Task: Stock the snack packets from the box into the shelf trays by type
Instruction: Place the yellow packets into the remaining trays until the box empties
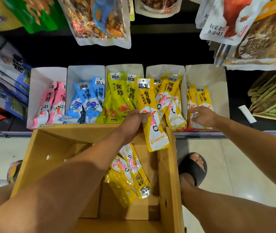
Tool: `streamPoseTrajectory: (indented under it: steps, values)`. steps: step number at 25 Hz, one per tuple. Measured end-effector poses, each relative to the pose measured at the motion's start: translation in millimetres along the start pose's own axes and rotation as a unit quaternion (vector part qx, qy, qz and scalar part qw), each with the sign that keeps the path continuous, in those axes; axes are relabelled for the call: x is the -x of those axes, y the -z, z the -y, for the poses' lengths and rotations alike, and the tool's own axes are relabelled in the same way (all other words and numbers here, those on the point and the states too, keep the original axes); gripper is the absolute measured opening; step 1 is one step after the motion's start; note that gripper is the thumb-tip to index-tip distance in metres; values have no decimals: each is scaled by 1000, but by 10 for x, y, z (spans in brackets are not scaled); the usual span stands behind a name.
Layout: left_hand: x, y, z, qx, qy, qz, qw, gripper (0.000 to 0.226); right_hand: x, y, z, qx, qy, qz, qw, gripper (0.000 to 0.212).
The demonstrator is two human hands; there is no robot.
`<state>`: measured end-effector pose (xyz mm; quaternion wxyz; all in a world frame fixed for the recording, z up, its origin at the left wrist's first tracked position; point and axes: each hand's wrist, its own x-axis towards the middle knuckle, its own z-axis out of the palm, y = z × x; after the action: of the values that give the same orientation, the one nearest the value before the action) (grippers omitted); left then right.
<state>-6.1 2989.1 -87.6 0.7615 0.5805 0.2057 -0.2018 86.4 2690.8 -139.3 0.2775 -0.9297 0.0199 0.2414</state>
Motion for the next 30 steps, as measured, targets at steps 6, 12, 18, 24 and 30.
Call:
streamPoseTrajectory:
  steps: [6,12,18,24,30]
  values:
    - [113,-114,-86,-3,-8,0,1000,28,411,96,679,-84,120,-179,973,26]
    - [207,-305,-294,9,-64,2,998,20,1065,-17,1349,15,248,-71,966,65]
    - [135,-470,-320,-37,-110,-18,993,21,1003,-49,1318,3,204,-109,973,70]
    - [16,-241,-63,-410,-280,-55,866,41,581,208,671,-25,98,-144,984,67]
    - [-36,112,104,-704,-246,-90,660,53,463,372,82,28,34,-167,985,60]
